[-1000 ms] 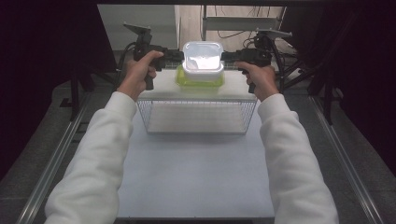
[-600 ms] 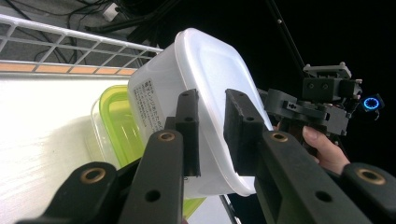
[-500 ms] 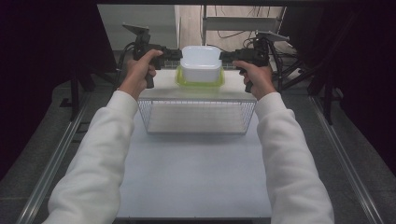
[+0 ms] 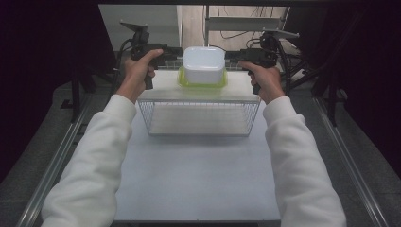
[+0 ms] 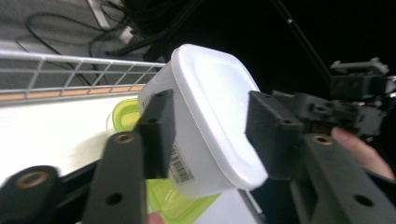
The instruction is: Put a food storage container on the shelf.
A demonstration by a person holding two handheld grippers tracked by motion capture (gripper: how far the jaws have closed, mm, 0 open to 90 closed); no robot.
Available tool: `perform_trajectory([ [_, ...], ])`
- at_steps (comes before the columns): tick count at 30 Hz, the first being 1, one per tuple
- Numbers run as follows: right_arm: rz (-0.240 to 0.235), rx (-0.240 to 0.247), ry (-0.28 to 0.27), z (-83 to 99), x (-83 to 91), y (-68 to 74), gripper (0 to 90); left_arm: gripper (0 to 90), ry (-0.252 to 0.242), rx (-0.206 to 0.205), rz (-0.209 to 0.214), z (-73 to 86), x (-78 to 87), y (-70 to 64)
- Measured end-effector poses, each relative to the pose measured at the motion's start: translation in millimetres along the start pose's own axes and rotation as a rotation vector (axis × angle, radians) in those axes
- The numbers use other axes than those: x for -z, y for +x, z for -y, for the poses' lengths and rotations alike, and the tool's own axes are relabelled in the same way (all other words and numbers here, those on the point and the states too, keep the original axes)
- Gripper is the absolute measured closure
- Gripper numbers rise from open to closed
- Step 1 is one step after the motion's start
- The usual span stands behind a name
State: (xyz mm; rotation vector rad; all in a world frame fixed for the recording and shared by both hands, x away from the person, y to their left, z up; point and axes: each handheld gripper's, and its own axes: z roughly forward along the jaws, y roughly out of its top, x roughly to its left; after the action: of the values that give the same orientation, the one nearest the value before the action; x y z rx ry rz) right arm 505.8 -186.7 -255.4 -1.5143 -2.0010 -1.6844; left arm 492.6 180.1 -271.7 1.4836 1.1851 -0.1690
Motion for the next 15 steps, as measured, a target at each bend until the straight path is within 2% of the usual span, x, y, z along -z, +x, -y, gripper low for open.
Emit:
perform_trajectory([
  [1,0.005,0.034,-0.003,1.0,6.4,5.6,55.7,47.4,-0.006,-0.022,-0.001,3.2,4.9,-4.4],
  [2,0.005,0.034,-0.003,1.0,6.4,5.6,55.7,45.8,-0.006,-0.022,-0.001,3.2,4.9,-4.4],
  [3,0.024,0.076,0.003,3.0,12.7,10.8,53.8,43.5,0.006,-0.071,-0.030,8.0,10.6,-10.6],
  [4,0.024,0.076,0.003,3.0,12.7,10.8,53.8,42.3,0.006,-0.071,-0.030,8.0,10.6,-10.6],
  [5,0.036,0.101,0.006,4.5,15.8,13.5,52.9,42.3,0.016,-0.104,-0.050,11.2,13.6,-14.0],
  [7,0.047,0.164,0.014,12.6,24.7,18.3,50.7,39.1,0.022,-0.153,-0.058,21.9,26.5,-20.7],
  [11,0.065,0.237,0.030,28.5,35.4,18.6,48.2,34.2,0.044,-0.213,-0.099,37.7,40.9,-25.9],
  [13,0.047,0.257,0.033,37.7,40.9,16.7,47.2,32.3,0.056,-0.248,-0.119,48.9,47.1,-28.1],
  [14,0.047,0.257,0.033,37.7,40.9,16.7,47.2,31.7,0.056,-0.248,-0.119,48.9,47.1,-28.1],
  [15,0.038,0.286,0.037,46.9,47.0,15.5,45.3,31.1,0.063,-0.274,-0.122,62.0,52.4,-29.9],
])
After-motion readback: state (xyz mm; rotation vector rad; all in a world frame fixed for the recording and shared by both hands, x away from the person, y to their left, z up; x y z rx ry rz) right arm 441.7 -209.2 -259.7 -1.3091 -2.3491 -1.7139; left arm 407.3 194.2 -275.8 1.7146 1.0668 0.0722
